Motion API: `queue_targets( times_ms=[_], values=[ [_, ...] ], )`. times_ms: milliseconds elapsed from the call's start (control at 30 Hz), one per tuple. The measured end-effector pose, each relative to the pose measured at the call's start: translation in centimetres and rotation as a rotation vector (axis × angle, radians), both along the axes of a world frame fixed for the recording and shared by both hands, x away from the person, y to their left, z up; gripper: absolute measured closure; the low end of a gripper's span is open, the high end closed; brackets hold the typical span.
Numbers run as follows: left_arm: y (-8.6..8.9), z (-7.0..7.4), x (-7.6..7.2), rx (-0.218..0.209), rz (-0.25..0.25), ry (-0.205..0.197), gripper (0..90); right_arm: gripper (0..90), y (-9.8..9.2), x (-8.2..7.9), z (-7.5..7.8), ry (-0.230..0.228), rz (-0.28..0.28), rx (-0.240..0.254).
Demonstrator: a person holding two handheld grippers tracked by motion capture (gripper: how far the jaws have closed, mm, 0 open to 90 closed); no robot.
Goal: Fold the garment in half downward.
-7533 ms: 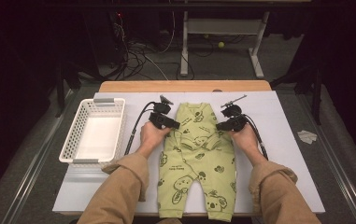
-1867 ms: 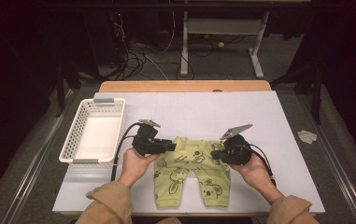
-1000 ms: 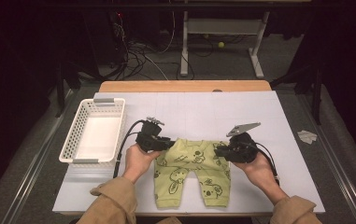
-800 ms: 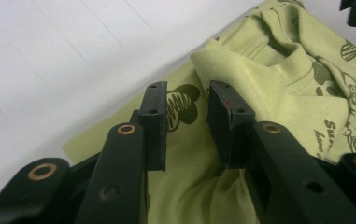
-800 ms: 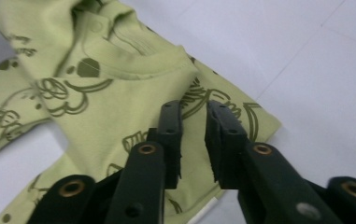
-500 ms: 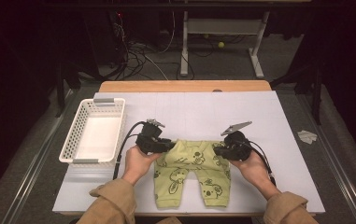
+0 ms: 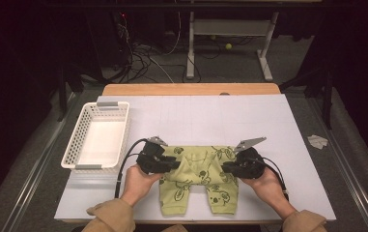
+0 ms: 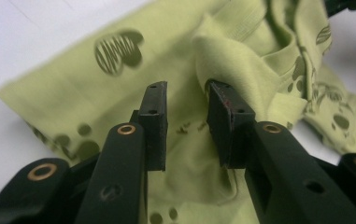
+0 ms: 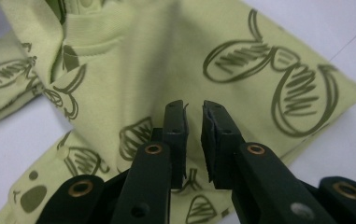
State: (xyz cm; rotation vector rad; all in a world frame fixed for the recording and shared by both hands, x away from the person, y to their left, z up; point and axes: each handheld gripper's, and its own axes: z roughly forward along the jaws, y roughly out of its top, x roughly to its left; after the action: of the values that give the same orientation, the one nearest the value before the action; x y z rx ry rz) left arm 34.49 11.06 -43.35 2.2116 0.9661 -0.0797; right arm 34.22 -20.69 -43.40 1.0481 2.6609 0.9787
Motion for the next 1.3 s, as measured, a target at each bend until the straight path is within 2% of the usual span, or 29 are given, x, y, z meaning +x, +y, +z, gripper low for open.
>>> queue_targets(
  times_ms=[67,167,333,500,600,833,933,1033,1200,1233,1300],
  values=[
    [0.1,-0.2,-0.5,0.016,-0.007,-0.002,64.2,80.4,-0.1,-0.3,-0.2,0.001,0.008,-0.004],
    [0.2,-0.3,-0.8,0.013,-0.012,0.002,64.2,80.2,-0.3,-0.6,-0.3,0.004,0.008,-0.010],
    [0.2,-0.2,-0.7,0.017,-0.003,-0.010,63.8,79.6,-0.5,-0.5,-0.2,0.000,0.000,-0.012],
    [0.1,0.0,0.8,0.044,0.045,-0.021,57.3,77.7,-0.8,0.1,-0.1,-0.019,-0.031,-0.023],
    [-0.1,0.1,1.9,0.069,0.078,-0.040,54.7,75.3,-1.0,0.8,0.0,-0.034,-0.070,-0.037],
    [-0.2,0.3,3.7,0.093,0.143,-0.060,48.3,70.3,-1.7,2.7,0.5,-0.072,-0.151,-0.067],
    [-0.2,0.3,4.3,0.102,0.163,-0.053,46.6,67.3,-1.9,3.5,0.5,-0.066,-0.180,-0.071],
    [0.0,0.0,4.8,0.105,0.181,-0.039,45.0,62.9,-2.0,4.2,0.4,-0.037,-0.206,-0.079],
    [0.3,-0.6,5.4,0.128,0.198,-0.015,42.9,60.8,-2.0,5.0,-0.2,-0.006,-0.216,-0.074],
    [0.2,-0.7,5.4,0.133,0.197,-0.015,42.9,63.0,-1.9,5.0,-0.4,0.001,-0.212,-0.074],
    [0.2,-0.8,5.5,0.143,0.193,-0.013,42.9,73.8,-1.6,5.0,-0.5,-0.001,-0.191,-0.087]
  ],
)
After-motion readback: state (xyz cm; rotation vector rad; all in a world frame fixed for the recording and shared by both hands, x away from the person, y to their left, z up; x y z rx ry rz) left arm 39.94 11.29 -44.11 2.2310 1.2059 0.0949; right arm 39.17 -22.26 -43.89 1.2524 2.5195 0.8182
